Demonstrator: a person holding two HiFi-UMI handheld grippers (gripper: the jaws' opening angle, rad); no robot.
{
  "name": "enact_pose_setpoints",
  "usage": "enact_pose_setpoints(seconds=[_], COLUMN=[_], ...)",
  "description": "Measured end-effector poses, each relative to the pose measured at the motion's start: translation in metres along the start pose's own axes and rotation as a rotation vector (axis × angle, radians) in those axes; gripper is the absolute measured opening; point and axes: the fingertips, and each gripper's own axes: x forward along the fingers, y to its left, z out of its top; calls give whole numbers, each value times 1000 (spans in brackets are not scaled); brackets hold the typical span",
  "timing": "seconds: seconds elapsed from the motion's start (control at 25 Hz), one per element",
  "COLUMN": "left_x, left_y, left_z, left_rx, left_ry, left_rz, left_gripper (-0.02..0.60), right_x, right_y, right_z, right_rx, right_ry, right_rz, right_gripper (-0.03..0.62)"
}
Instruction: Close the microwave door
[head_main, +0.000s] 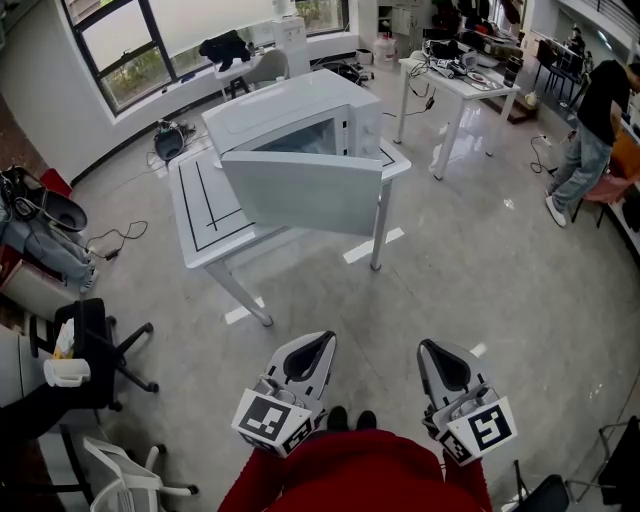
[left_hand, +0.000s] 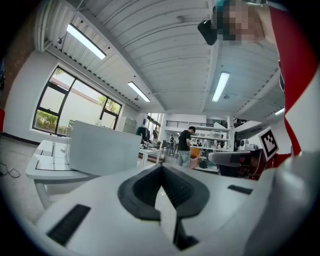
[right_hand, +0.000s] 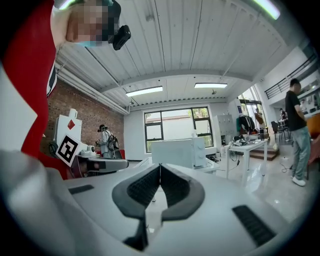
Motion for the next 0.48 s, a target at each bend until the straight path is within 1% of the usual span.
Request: enact_pose_setpoints(seconds=[0.48], left_x=[-8], left_y=[9], left_z=[-4], left_rx=[0], left_ry=[8], left_rz=[-11], left_gripper=[9], right_x=[10], right_y=[9], right_z=[-3], right_rx=[8], right_ry=[4], right_rz=[-6], right_gripper=[13])
